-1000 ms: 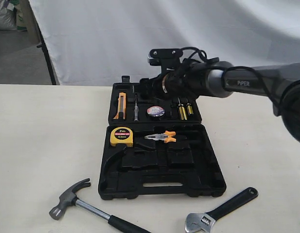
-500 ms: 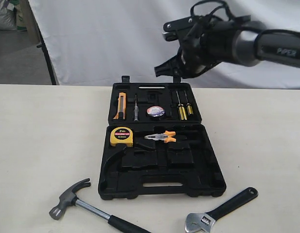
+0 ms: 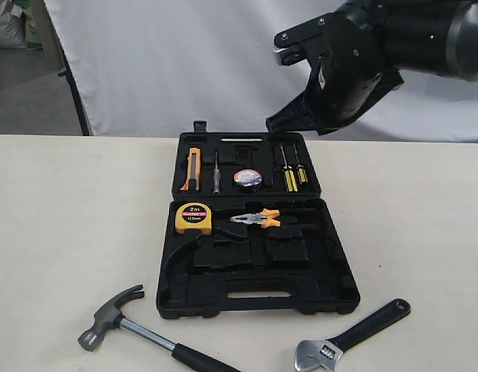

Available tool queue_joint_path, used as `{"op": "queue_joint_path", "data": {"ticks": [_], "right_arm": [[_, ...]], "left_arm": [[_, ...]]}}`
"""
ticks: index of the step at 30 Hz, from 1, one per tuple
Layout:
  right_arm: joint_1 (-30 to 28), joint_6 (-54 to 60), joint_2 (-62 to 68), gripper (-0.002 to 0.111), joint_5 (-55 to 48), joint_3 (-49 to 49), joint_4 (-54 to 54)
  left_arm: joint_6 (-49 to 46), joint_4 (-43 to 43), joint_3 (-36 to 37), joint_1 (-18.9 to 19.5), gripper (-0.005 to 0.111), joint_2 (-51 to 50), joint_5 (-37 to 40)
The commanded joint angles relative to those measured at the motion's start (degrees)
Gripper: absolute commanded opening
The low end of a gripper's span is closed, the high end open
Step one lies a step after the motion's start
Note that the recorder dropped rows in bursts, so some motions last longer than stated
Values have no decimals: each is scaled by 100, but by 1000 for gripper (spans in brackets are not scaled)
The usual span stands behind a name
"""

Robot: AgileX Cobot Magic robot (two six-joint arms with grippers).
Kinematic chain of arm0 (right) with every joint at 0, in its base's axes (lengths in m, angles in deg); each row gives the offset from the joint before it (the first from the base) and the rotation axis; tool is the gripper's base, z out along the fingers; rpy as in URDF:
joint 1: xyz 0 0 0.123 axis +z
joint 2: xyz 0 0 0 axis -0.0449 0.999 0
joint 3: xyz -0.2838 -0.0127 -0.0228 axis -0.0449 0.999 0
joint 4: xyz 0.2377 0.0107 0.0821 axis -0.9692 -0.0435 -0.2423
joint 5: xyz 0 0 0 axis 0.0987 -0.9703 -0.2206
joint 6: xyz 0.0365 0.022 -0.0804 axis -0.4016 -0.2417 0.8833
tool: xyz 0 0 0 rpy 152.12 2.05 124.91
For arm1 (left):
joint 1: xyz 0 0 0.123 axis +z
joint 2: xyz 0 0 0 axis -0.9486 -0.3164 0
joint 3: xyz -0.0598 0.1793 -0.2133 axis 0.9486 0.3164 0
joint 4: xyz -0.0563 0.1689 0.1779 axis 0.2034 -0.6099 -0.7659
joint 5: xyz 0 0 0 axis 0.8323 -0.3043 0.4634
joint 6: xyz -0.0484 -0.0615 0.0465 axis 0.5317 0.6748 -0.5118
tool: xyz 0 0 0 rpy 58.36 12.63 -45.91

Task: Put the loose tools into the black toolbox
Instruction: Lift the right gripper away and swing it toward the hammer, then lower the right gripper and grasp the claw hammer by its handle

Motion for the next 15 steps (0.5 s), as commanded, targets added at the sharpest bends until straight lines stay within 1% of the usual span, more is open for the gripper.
{"op": "queue_joint_path", "data": {"ticks": [1,6,8,11,15], "right_arm": [[283,72,-168,0,391,458,-83],[743,136,-120,0,646,719,-83],[951,195,-50,0,636,719,-83],[1414,239,79,0,713,719,-83],[1743,239,385,1,790,719,-25]], "left_arm": [[27,-25,-15,145,1,18,-41],[27,-25,-15,145,1,18,-41],[27,-25,-15,145,1,18,-41],[27,-25,-15,145,1,18,-41],[27,-25,-15,145,1,18,-41]]}}
